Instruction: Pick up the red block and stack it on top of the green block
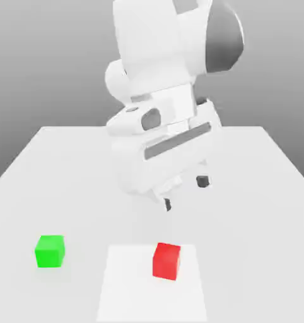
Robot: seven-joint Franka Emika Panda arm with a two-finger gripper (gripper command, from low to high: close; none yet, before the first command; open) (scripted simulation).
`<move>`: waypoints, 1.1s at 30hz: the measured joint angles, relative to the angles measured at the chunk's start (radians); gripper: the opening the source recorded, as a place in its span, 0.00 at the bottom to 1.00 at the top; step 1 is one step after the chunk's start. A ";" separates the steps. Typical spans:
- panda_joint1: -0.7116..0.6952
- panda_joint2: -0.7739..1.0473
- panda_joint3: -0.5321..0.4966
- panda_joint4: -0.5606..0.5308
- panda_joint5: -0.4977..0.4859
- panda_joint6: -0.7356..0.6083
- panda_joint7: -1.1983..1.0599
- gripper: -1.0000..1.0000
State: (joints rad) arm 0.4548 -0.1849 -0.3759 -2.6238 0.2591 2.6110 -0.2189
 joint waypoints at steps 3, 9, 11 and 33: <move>0.014 0.058 0.000 -0.037 -0.008 0.039 -0.087 0.50; 0.022 0.146 0.002 -0.115 -0.104 0.122 -0.205 0.50; 0.020 0.165 -0.003 -0.141 -0.168 0.150 -0.222 0.50; -0.105 0.409 0.165 -0.125 -0.019 0.363 -0.406 0.50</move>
State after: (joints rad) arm 0.3501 0.2241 -0.2107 -2.7486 0.2405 2.9739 -0.6251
